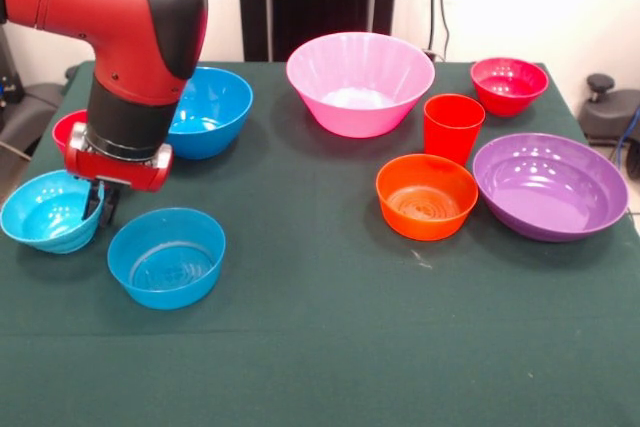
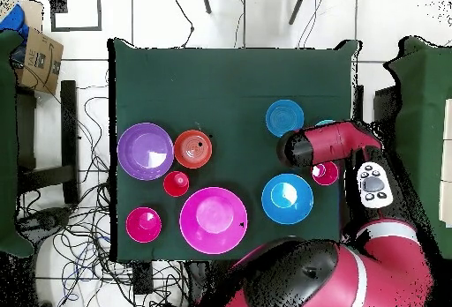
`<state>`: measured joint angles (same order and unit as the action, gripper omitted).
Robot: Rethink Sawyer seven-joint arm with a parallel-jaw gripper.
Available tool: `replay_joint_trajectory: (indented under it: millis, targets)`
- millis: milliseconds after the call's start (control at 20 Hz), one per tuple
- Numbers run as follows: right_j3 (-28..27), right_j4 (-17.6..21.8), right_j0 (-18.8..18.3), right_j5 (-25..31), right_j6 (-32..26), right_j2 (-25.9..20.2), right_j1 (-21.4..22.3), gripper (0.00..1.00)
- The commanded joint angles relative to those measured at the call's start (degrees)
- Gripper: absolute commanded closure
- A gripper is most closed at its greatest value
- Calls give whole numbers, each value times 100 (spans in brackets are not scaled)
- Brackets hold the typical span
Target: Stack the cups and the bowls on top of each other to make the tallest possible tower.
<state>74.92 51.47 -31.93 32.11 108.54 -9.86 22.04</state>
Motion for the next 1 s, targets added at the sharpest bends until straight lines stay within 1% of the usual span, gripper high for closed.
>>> replay_joint_trajectory:
  millis: [50, 300, 550, 800, 1000]
  targets:
    - [349, -350, 171, 794, -826, -317, 126, 100]
    - [363, -464, 304, 1025, -868, -280, 321, 100]
    - [422, -511, 431, 1152, -775, -225, 456, 100]
    - [307, -568, 533, 1356, -739, -241, 480, 100]
    - [317, -593, 613, 1404, -662, -203, 538, 100]
